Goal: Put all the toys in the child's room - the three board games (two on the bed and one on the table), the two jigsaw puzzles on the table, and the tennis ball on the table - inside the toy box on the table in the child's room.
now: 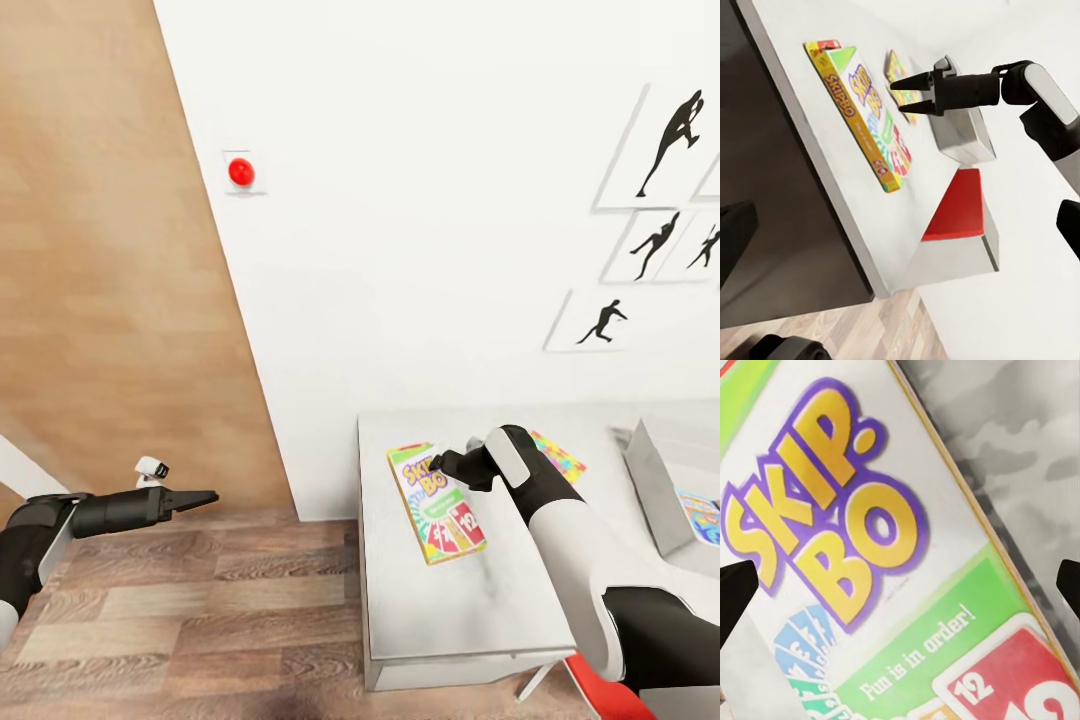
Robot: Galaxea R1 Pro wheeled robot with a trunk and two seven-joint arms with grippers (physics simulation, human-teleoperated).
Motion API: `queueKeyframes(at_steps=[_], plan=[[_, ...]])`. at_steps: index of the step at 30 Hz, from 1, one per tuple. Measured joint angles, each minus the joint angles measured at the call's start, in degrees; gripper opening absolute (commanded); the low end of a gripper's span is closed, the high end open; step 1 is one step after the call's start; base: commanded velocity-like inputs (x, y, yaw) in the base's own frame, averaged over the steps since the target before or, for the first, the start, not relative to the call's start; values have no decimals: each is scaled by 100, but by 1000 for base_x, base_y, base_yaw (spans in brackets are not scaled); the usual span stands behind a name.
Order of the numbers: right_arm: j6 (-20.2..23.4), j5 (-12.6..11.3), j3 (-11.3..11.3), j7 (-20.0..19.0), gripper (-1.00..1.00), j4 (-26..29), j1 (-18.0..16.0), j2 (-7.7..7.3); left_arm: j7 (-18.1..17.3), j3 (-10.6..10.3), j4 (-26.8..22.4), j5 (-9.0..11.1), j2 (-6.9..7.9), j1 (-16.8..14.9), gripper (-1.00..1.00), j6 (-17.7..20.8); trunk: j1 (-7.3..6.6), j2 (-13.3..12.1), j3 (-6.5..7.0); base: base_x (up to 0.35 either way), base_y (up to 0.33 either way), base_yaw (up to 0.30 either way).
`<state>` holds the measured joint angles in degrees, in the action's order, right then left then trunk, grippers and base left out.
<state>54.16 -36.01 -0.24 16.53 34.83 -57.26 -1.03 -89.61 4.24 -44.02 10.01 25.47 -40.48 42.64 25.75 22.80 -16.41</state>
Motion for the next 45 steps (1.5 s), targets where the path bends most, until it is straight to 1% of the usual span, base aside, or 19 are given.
queueKeyframes(at_steps=[19, 45], plan=[[1, -3, -3, -1, 100, 0, 0, 3, 0, 2, 0, 1, 0, 0, 100, 0, 0, 1, -170, 0, 0, 0], [8, -3, 0, -1, 100, 4, 0, 16, 0, 9, 0, 0, 9, 0, 100, 0, 0, 1, -208, 0, 0, 0]])
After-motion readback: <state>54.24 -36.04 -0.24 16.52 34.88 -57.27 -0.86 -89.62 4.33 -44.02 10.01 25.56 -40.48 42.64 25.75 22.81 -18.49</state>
